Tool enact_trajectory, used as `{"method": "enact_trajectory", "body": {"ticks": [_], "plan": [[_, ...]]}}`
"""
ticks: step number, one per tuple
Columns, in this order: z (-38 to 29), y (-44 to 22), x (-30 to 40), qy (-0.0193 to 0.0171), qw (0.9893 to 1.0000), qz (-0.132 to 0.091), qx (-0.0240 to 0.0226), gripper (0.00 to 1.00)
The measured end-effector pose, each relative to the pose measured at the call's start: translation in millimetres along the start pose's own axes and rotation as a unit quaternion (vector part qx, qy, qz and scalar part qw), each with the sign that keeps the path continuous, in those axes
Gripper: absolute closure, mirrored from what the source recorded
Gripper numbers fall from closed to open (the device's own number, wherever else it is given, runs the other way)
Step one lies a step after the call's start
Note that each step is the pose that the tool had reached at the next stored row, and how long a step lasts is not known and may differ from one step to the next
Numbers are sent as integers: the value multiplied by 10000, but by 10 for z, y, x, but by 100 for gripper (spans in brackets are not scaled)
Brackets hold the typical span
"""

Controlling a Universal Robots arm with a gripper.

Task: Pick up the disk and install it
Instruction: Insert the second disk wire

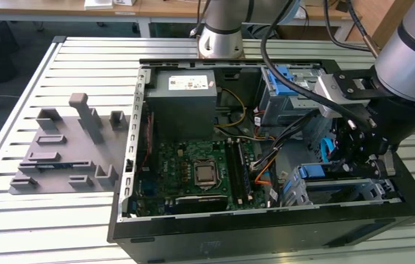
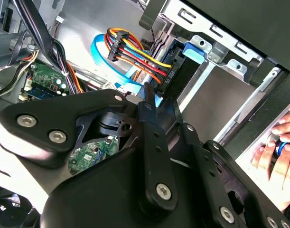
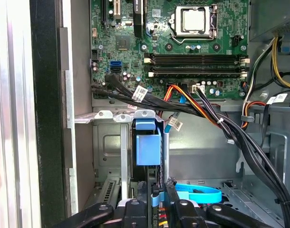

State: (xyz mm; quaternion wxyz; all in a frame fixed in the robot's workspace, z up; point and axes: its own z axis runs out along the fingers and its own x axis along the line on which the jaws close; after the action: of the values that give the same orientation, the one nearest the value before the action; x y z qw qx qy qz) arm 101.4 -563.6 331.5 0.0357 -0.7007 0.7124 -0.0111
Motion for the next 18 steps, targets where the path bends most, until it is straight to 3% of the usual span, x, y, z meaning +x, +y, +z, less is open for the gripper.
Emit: {"method": "enact_trajectory", "body": {"ticks": [18], "plan": [[-50, -3, -1, 1, 10000, 0, 0, 71]]}}
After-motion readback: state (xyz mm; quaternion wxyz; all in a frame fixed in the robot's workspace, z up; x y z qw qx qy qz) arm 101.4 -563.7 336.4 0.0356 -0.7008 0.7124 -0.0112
